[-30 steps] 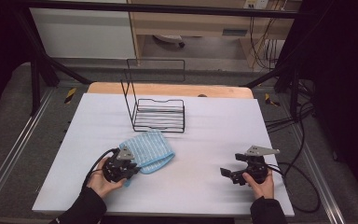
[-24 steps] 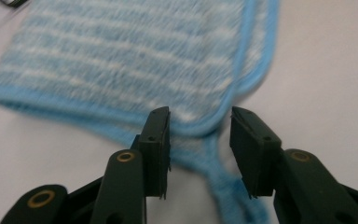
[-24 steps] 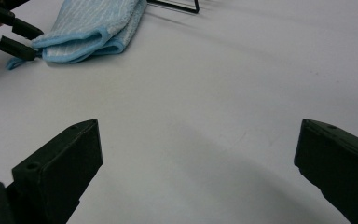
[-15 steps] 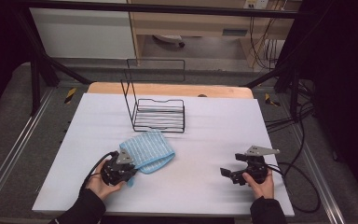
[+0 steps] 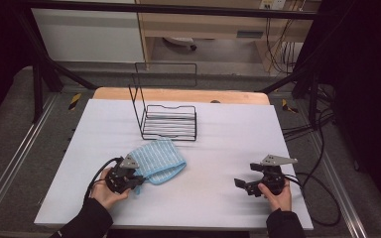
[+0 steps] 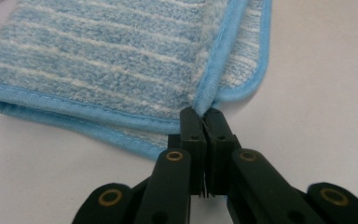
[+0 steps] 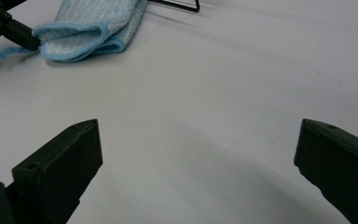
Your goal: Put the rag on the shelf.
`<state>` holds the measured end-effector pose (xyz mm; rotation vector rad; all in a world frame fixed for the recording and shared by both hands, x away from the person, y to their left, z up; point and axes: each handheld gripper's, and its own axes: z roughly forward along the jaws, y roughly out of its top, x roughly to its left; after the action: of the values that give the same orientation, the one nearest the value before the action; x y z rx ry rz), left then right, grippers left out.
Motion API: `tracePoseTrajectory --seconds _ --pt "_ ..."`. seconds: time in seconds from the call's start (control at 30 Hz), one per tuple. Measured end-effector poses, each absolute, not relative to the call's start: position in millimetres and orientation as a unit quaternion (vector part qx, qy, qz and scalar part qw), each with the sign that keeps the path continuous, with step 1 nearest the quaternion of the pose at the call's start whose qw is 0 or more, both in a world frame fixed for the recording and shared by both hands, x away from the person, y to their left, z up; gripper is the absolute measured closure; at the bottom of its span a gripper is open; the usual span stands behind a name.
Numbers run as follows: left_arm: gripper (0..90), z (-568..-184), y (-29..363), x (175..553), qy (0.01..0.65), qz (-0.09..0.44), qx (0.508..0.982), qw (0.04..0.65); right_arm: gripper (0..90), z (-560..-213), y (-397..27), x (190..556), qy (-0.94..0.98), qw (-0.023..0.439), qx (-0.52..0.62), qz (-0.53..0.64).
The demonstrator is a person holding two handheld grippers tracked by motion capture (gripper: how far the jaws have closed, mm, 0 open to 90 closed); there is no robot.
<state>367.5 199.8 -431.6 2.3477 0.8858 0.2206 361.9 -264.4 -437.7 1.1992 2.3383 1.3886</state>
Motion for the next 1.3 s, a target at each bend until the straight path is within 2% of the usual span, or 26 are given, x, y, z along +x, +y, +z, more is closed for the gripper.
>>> tracePoseTrajectory --seconds 0.43,1.2,1.3 --pt "88.0 -420 190 355 0.331 0.06 0.881 0.333 1.4 -438 -265 362 0.783 0.084 0.402 0.467" --pt "87.3 -422 121 321 0.323 -0.005 0.867 0.38 1.5 -438 -264 362 0.784 0.081 0.403 0.465" --pt "84.0 -428 116 322 0.318 -0.001 0.873 0.371 1.5 -438 -264 362 0.785 0.081 0.403 0.464"
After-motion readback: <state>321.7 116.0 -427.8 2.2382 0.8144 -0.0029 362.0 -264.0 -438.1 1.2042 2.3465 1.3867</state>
